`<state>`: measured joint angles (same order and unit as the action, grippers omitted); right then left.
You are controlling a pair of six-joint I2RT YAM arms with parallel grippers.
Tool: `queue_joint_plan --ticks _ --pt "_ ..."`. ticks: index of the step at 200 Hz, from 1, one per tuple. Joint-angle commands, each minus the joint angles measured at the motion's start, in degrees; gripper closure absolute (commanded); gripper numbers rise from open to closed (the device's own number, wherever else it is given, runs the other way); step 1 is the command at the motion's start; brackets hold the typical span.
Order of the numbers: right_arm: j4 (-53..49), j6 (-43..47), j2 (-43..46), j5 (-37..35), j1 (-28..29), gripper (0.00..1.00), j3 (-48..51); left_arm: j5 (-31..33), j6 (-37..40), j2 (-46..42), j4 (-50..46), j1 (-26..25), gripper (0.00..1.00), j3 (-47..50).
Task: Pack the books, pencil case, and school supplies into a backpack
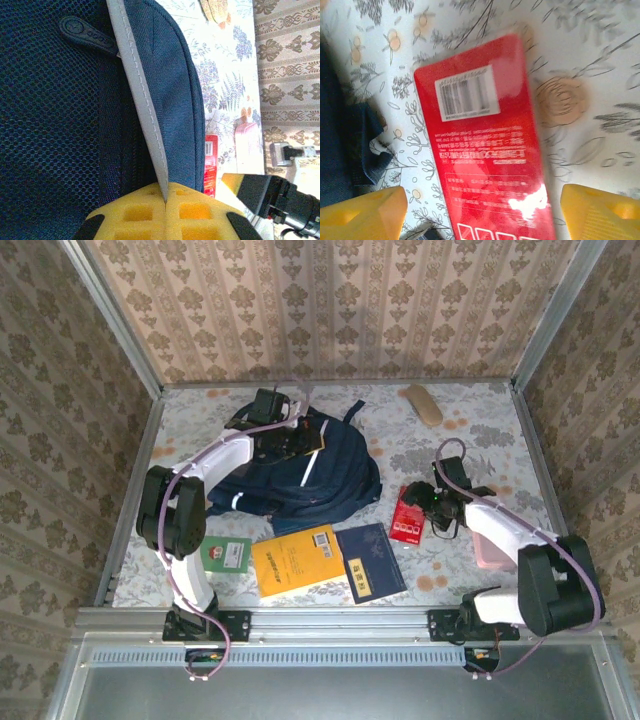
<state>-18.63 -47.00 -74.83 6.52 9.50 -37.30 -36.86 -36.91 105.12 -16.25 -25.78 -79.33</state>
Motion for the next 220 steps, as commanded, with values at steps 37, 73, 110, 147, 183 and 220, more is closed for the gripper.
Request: queue_joint_plan --ticks 37,73,110,147,183,220 --pt "-2.1 8.5 -6.6 2.6 -2.6 0.33 -2.8 -3.5 -1.2 0.3 3.5 -1.8 1.00 0.2" --pt "1.6 10.2 -9.9 9.9 -2.6 0.42 -3.6 -4.4 -1.2 0.9 3.7 -2.4 1.00 0.1" --pt "6.9 8.8 -10.0 16.7 -2.6 0.48 -2.2 -4.6 -1.0 0.9 3.7 -2.6 1.00 0.1" --pt "14.4 4.7 -9.3 22.5 -2.6 0.63 0.3 -5.0 -0.7 1.4 3.5 -2.9 1.00 -0.2" --pt "20.0 1.7 -11.2 26.5 -2.4 0.68 1.2 -4.6 0.1 2.1 2.5 -3.3 1.00 -0.6" --pt "20.9 3.5 -13.0 29.6 -1.3 0.71 0.1 -4.5 0.7 3.3 1.6 -3.6 1.00 -0.9"
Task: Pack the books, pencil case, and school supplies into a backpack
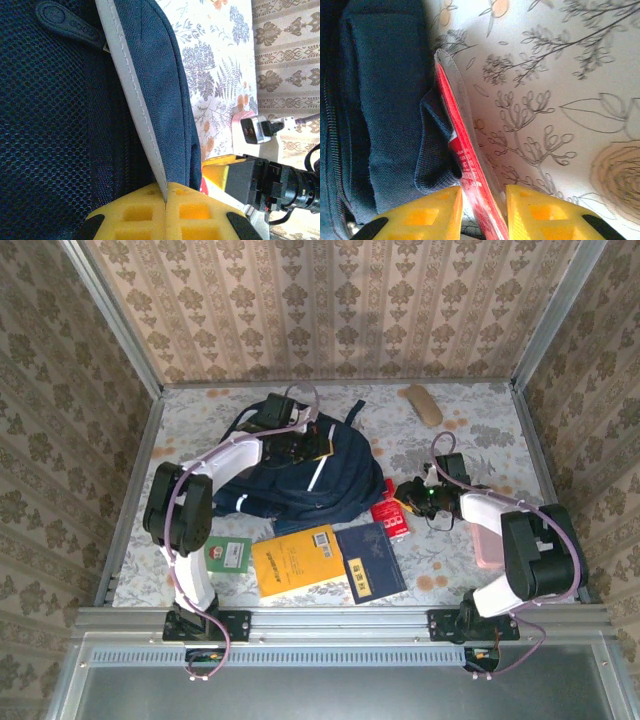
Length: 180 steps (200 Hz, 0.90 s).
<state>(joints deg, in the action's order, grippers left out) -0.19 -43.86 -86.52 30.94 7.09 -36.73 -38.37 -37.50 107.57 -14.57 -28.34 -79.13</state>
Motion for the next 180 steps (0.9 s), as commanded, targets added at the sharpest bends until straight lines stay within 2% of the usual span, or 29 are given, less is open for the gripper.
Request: queue_joint_plan --ticks 1,11,65,103,142,149,180 --pt "2.4 0.4 -1.3 5.2 1.2 0.71 -0.5 -3.0 1.3 0.9 -0.1 -1.0 1.00 -1.1" --pt "1.2 1.7 -1.7 5.1 1.5 0.73 -1.0 -3.0 1.3 1.1 -0.1 -1.0 1.00 -1.1" --pt "1.4 4.4 -2.1 2.7 2.4 1.00 -0.1 -3.2 1.3 1.5 -0.1 -0.9 1.00 -1.2" --pt "-1.0 5.4 1.6 -1.6 2.8 1.00 -0.4 -3.5 0.5 0.8 1.1 0.0 1.00 -0.9" --pt "-9.2 8.6 6.5 -7.8 3.1 1.00 -2.9 -2.7 -0.1 -2.4 2.5 1.8 1.00 -0.1" --pt "-10.2 9.2 8.4 -8.5 3.1 1.00 -3.2 -2.4 -0.1 -2.9 2.7 3.7 1.00 -0.1" --pt "-14.9 10.6 9.7 -11.0 3.9 1.00 -5.8 -1.1 0.5 -4.1 1.8 5.0 1.00 -0.1"
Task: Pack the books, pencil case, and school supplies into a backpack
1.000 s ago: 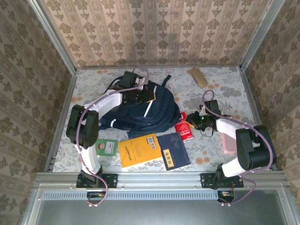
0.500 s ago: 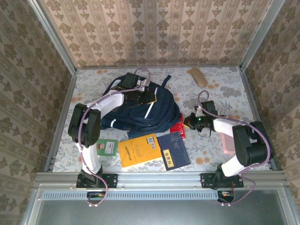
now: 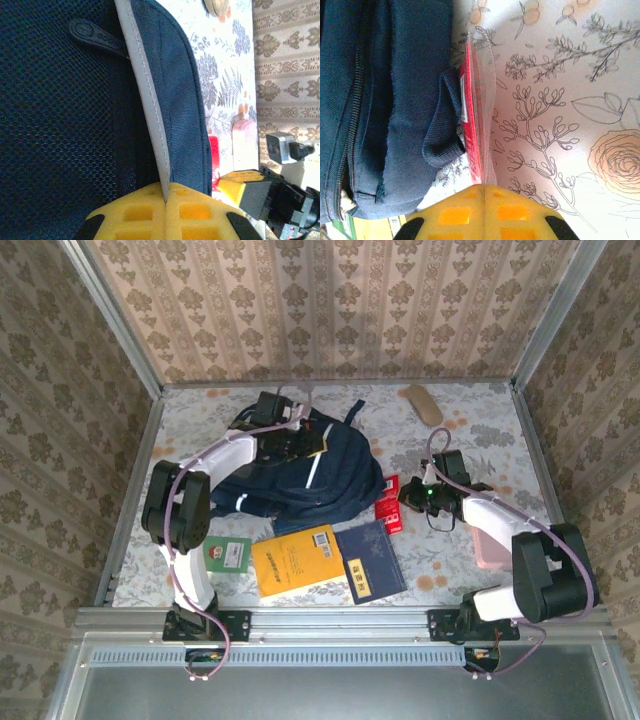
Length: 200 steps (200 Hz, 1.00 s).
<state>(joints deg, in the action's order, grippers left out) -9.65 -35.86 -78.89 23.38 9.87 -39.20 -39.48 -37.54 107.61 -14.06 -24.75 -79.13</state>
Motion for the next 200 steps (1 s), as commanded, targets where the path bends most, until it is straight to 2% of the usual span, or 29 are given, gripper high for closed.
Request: queue_joint_plan --ticks 1,53,101,165,200 --pt "-5.7 2.7 2.1 -3.5 1.2 1.00 -3.4 0.0 0.5 -4.1 1.3 1.5 1.00 -0.1" --pt "-19.7 7.8 1.9 -13.1 7.0 1.00 -13.0 0.4 1.9 -1.8 -1.6 -0.3 1.00 -1.4" --pt "-24.4 9.3 -3.6 -17.8 11.7 1.00 -16.7 1.2 2.6 -0.4 -2.9 -1.0 1.00 -1.7" --pt "-21.4 7.3 -5.9 -14.4 11.9 1.00 -14.9 0.6 3.0 0.4 -3.0 -1.1 1.00 -1.9" --pt "-17.4 4.8 -5.6 -10.3 11.8 0.94 -14.3 0.5 3.0 0.7 -3.0 -1.0 1.00 -2.0"
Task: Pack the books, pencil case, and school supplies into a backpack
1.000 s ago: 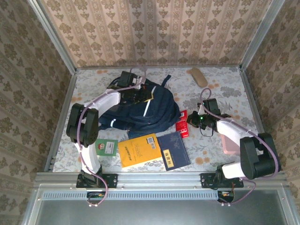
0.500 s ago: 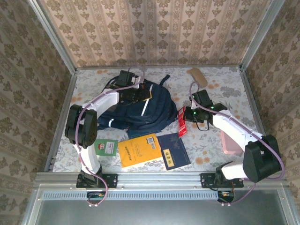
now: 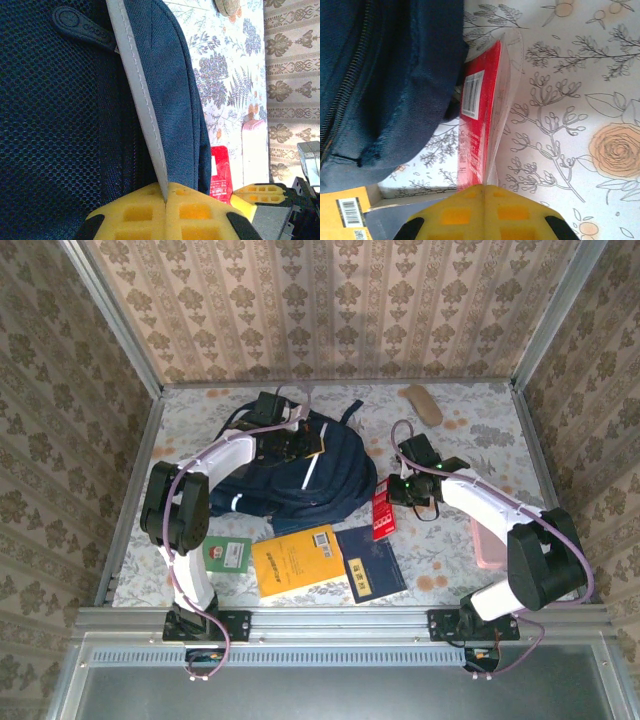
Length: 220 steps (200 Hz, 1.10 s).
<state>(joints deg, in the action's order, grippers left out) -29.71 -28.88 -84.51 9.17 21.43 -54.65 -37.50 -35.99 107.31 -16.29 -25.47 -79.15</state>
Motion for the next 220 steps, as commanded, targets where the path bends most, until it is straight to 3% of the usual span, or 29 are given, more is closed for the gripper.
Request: queue_joint_plan --ticks 1,13,27,40,56,73,93,123,173,220 --pt "2.7 -2.2 0.0 4.1 0.3 0.93 1.2 -1.5 1.5 1.0 -0.8 -0.3 1.00 -2.0" --pt "4.3 -3.7 -0.1 6.0 0.3 0.87 1.7 -1.5 1.5 1.1 -0.8 -0.4 1.00 -2.0" --pt "6.6 -5.9 -0.3 7.7 0.3 0.67 2.8 -1.7 1.5 1.2 -0.8 -0.3 1.00 -2.0" --pt "9.5 -8.1 -1.3 9.7 0.2 0.55 3.9 -1.8 1.4 1.3 -0.8 -0.3 1.00 -2.0" --pt "13.2 -10.6 -3.5 11.5 0.2 0.53 5.0 -2.0 1.5 1.4 -0.7 -0.3 1.00 -2.0" --pt "15.5 -12.2 -6.3 11.8 0.2 0.56 5.3 -2.1 1.5 1.3 -0.7 -0.3 1.00 -2.0" --pt "19.0 -14.1 -7.7 11.6 -0.1 0.67 6.3 -2.2 1.5 1.2 -0.6 -0.4 1.00 -2.0" --pt "22.3 -18.1 -6.9 10.6 -2.0 1.00 8.8 -2.5 1.3 1.2 -0.4 -0.3 1.00 -2.1" --pt "20.6 -21.2 4.4 9.0 -6.7 1.00 14.0 -7.4 0.0 -1.0 0.5 1.5 1.00 -4.6" --pt "21.5 -19.9 14.5 10.0 -7.1 1.00 14.3 -5.5 7.0 -4.7 -12.2 3.1 1.00 -16.6"
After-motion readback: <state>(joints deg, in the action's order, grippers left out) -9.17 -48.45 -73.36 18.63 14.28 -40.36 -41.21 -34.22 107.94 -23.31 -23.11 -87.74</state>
